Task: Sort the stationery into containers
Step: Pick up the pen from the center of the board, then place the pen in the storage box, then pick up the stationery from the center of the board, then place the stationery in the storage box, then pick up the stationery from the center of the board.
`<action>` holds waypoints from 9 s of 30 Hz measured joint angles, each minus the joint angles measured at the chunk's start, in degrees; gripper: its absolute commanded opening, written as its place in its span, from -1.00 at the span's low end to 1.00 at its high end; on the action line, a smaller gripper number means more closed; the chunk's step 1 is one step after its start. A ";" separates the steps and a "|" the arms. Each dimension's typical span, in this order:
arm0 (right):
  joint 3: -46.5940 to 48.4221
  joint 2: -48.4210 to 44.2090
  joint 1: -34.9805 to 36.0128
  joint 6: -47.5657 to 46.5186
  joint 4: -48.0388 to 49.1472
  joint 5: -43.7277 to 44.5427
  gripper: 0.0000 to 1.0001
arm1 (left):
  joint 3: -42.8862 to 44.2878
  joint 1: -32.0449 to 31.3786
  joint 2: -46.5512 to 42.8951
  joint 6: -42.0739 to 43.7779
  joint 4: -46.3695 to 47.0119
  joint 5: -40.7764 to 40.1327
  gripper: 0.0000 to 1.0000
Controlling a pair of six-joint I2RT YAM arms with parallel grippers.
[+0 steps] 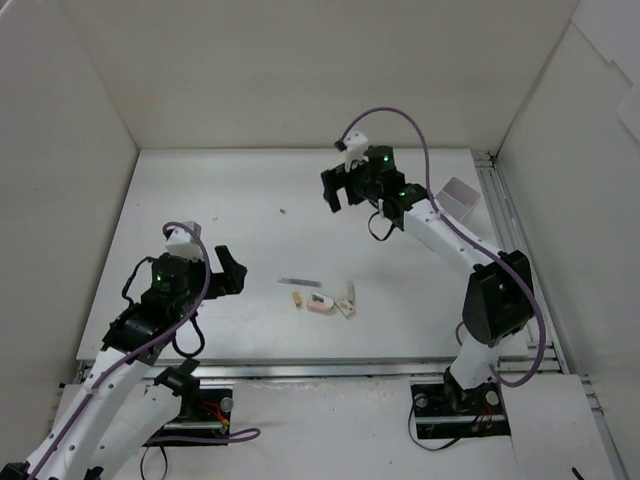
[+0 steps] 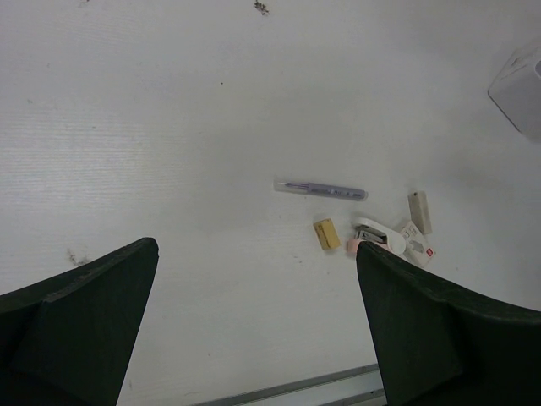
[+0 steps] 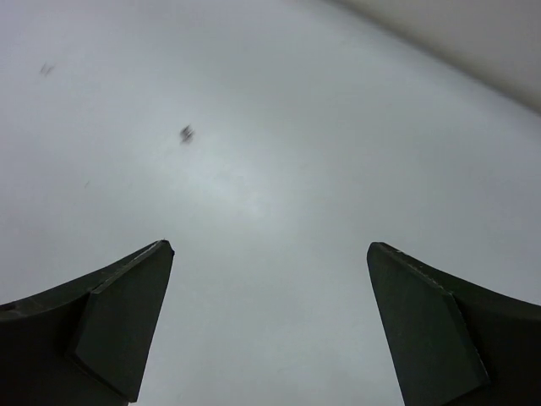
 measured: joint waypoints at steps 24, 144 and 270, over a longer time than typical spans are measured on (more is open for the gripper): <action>6.75 22.53 22.25 -8.09 -21.05 3.85 0.89 | -6.71 -0.17 -4.28 -2.29 0.04 3.87 1.00; -21.14 4.55 -17.16 -16.02 54.14 42.29 0.96 | -6.88 -0.44 0.52 1.99 9.14 6.40 0.99; -8.44 -19.04 2.67 -1.60 -20.81 4.42 0.96 | -5.18 -0.92 -0.02 3.61 11.26 9.46 0.99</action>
